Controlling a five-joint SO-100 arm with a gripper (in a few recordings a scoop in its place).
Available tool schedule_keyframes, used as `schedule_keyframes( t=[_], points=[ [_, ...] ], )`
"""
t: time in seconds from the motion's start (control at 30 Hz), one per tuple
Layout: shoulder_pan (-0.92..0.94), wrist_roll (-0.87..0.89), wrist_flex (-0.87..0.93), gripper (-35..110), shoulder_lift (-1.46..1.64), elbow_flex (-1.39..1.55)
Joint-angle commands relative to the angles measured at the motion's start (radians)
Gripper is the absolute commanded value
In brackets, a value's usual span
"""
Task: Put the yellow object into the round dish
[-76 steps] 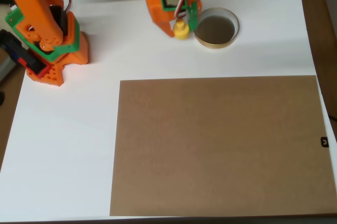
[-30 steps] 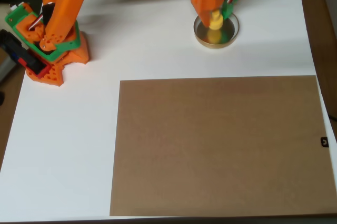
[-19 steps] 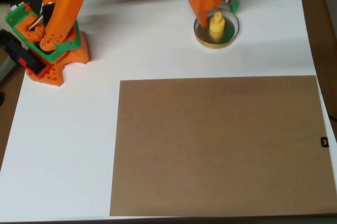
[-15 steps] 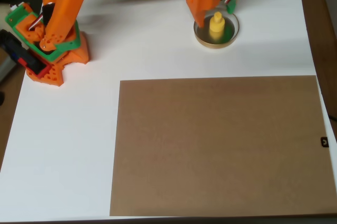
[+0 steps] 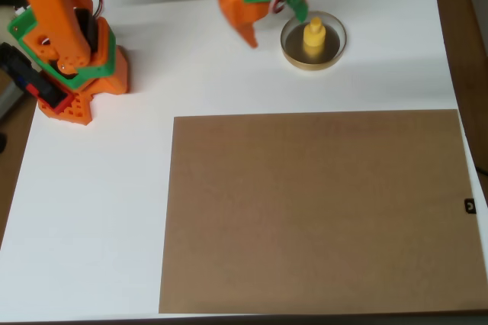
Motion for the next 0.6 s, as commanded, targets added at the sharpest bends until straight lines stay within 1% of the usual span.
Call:
schedule_keyframes(
  t=[0.0,0.27,0.57],
  points=[
    [0.095,-0.043,-0.014,26,0.241,0.117],
    [0.367,-0.077,-0.029,26,0.436,0.218],
    [0.669,-0.025,-0.167,25,0.508,0.290]
  ],
)
